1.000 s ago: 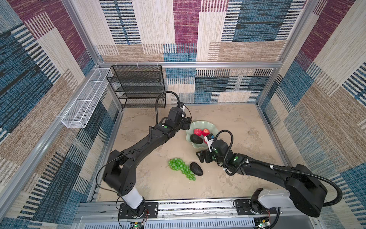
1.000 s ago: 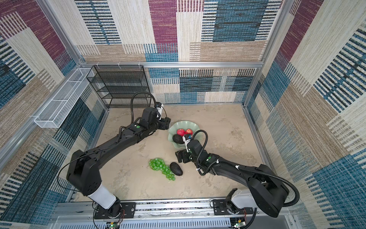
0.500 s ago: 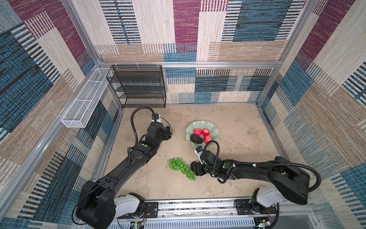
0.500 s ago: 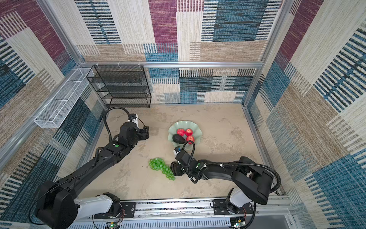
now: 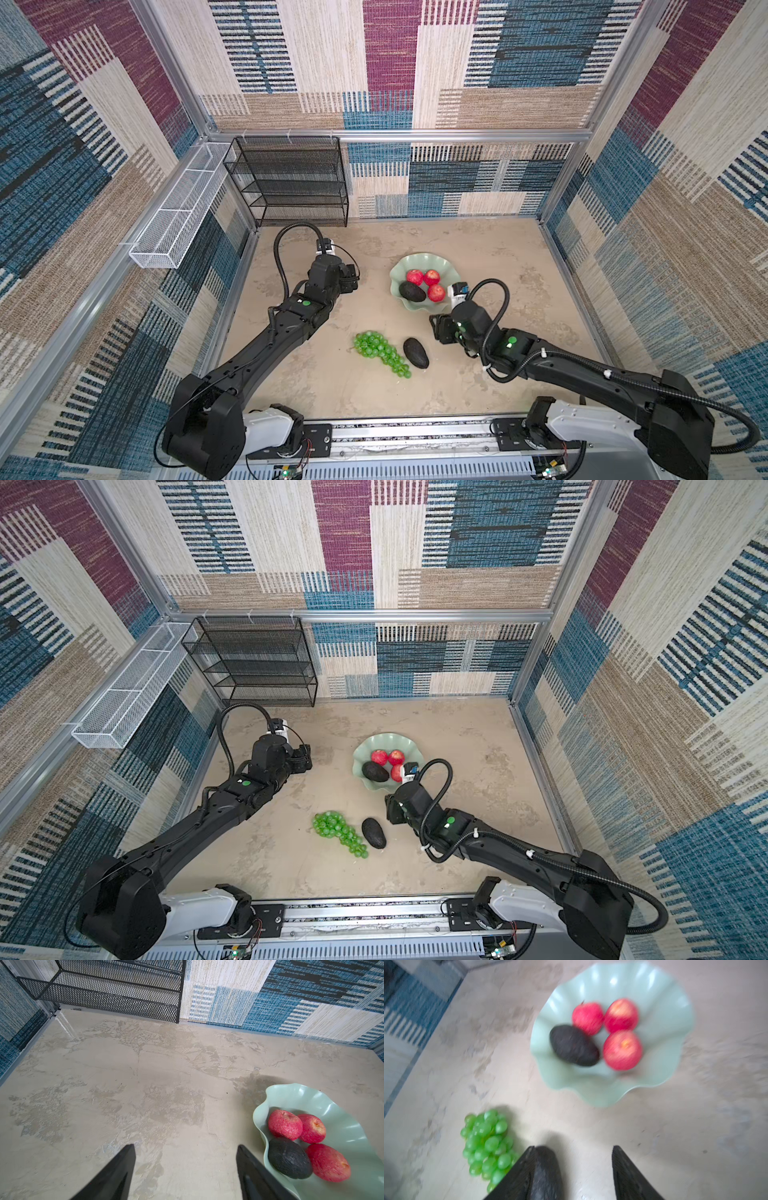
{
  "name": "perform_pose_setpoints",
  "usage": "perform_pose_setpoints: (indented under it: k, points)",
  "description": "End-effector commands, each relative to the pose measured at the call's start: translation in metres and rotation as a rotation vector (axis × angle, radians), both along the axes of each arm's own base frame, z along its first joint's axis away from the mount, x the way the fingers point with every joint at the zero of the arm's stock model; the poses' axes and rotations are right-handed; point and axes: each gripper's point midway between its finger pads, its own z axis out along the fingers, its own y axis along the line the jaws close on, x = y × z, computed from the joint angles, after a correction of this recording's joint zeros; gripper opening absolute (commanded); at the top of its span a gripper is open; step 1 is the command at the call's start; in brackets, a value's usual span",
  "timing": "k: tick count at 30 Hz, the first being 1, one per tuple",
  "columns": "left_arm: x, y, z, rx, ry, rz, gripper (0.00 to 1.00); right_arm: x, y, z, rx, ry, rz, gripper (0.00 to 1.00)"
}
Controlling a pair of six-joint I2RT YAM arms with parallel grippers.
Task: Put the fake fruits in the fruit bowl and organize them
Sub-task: 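Carry the avocado into the bowl with the right gripper and release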
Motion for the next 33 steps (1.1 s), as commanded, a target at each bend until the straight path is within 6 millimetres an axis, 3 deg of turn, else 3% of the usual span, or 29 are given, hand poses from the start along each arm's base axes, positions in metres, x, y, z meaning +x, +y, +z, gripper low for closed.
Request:
perform_pose_setpoints:
  k: [1,4,7,10,13,17,23,26,33]
  points:
    - [0.004,-0.006,0.004,-0.054,0.005,-0.006,0.79,0.034,-0.026,0.021,-0.051,-0.094,-0.067,0.61]
    - [0.002,-0.009,0.006,-0.061,0.020,-0.015,0.79,0.072,-0.034,0.033,-0.094,-0.142,-0.085,0.61]
    - [-0.002,-0.006,0.007,-0.057,0.025,-0.015,0.79,0.106,-0.029,0.031,-0.131,-0.144,-0.064,0.60]
    - [-0.007,-0.001,0.007,-0.042,0.034,-0.009,0.79,0.118,-0.010,0.027,-0.124,-0.119,0.025,0.61]
    - [-0.013,0.004,0.006,-0.027,0.036,-0.001,0.79,0.102,0.012,0.020,-0.070,-0.089,0.152,0.66]
    - [-0.015,0.008,0.004,-0.026,0.025,0.012,0.79,0.054,0.034,0.008,-0.077,-0.061,0.287,0.91]
    - [-0.011,0.005,0.001,-0.035,0.044,0.005,0.79,-0.014,0.056,-0.019,-0.047,0.065,0.383,0.92]
    - [-0.011,0.005,-0.001,-0.041,0.048,0.004,0.79,-0.034,0.065,-0.034,-0.038,0.122,0.406,0.92]
    - [-0.015,0.009,0.002,-0.042,0.041,0.014,0.79,-0.060,0.079,-0.075,-0.128,0.226,0.434,0.91]
